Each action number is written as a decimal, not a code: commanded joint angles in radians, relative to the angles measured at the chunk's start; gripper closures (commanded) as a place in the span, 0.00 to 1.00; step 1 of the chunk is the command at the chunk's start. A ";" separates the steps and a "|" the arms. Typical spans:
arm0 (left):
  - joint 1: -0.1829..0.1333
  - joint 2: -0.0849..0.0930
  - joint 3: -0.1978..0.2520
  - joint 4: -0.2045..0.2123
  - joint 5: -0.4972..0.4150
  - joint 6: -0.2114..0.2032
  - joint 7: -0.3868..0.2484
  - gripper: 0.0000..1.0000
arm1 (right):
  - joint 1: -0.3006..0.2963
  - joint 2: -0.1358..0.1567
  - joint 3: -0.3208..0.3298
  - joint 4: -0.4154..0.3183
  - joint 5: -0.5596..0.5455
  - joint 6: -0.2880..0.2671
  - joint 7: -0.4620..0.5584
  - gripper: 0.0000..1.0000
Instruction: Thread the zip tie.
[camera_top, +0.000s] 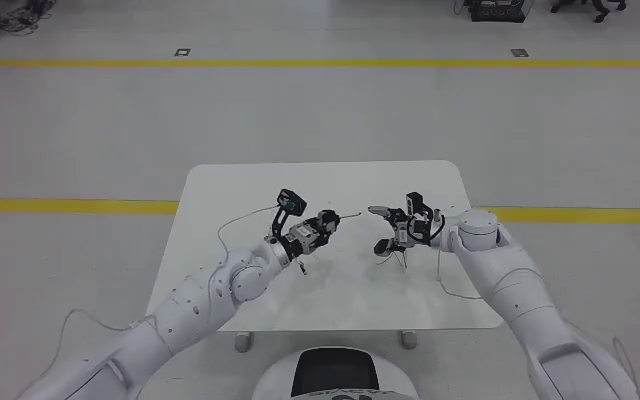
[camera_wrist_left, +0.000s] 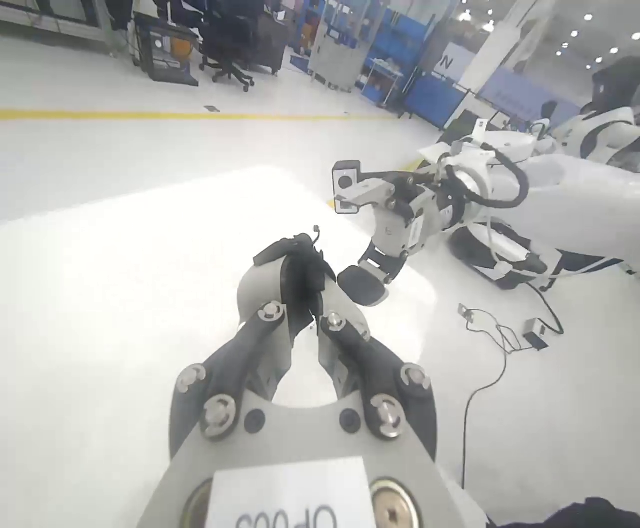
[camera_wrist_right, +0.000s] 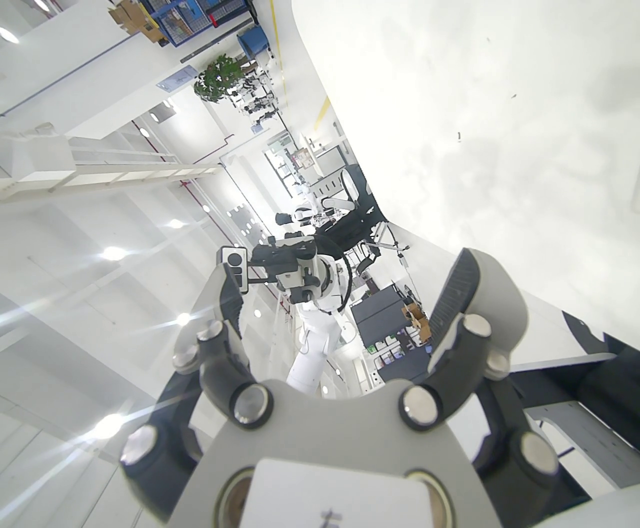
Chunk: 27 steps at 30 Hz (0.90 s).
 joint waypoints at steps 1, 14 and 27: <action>0.000 0.000 0.000 0.000 -0.001 0.000 0.000 1.00 | 0.000 0.000 0.000 0.000 0.000 0.000 0.000 0.00; 0.005 0.006 -0.017 -0.101 -0.530 0.000 -0.373 1.00 | 0.005 0.022 0.028 0.072 -0.083 -0.400 0.219 0.00; 0.025 -0.006 -0.079 -0.110 -0.689 0.000 -0.479 1.00 | 0.015 0.023 0.020 0.107 -0.091 -0.541 0.279 0.00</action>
